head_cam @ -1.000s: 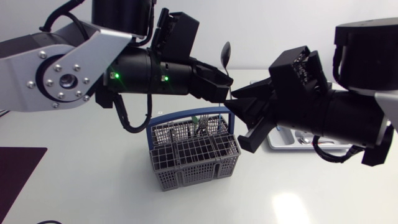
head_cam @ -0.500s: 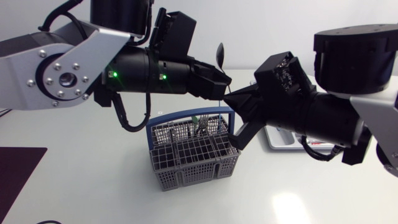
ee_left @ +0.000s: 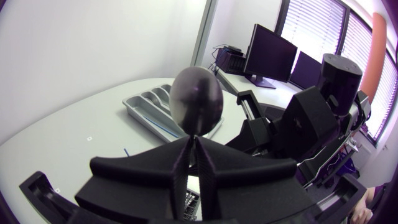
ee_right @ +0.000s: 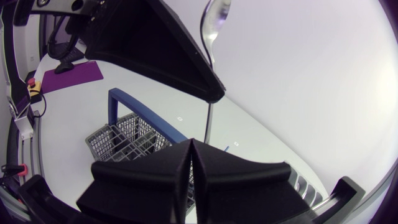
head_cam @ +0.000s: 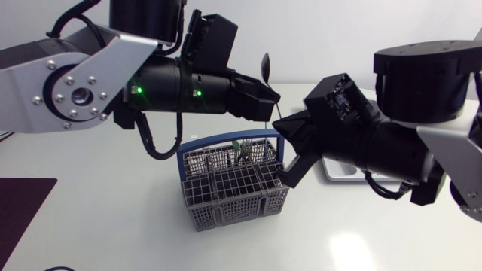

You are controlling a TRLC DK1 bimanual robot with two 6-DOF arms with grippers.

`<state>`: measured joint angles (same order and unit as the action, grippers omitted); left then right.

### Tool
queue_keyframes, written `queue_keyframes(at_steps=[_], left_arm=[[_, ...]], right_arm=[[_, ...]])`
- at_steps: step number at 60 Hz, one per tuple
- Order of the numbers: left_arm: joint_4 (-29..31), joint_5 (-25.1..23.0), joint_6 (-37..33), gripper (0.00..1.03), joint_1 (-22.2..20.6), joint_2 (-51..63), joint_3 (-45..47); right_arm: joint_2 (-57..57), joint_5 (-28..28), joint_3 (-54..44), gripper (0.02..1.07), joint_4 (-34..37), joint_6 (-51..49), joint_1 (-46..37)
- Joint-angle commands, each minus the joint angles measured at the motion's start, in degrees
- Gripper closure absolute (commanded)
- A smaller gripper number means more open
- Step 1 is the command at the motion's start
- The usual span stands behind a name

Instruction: Unload the cutlery basket into the drawer organizer.

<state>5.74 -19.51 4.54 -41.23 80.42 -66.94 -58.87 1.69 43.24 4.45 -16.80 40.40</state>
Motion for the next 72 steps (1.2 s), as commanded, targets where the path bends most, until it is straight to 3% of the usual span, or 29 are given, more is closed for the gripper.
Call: queue_keyframes(at_steps=[1, 21, 23, 28, 35, 72], left_arm=[[0.2, -0.9, 1.2, 0.96, 0.6, 1.0, -2.3], [0.3, -0.9, 1.2, 0.96, 1.0, 0.9, -2.6], [0.4, -0.9, 1.2, 0.96, 1.0, 0.9, -2.6], [0.5, -0.9, 1.2, 0.96, 1.1, 0.9, -2.6], [0.5, -0.9, 1.3, 0.96, 1.2, 0.8, -2.6], [0.4, -1.4, 1.3, 0.96, 0.6, 1.1, -2.7]], right_arm=[[0.5, 0.7, -1.8, 1.01, -0.6, -1.4, 0.6], [3.6, 0.9, -3.6, 1.0, -0.8, -1.9, 0.4], [4.2, 0.9, -4.0, 0.94, -0.8, -1.8, 0.2], [6.4, 0.9, -5.5, 0.66, -1.0, -1.8, -0.1], [9.3, 0.9, -8.0, 0.56, -2.3, -2.5, -0.2], [6.8, 4.7, -10.2, 0.56, -13.2, -4.7, 1.3]])
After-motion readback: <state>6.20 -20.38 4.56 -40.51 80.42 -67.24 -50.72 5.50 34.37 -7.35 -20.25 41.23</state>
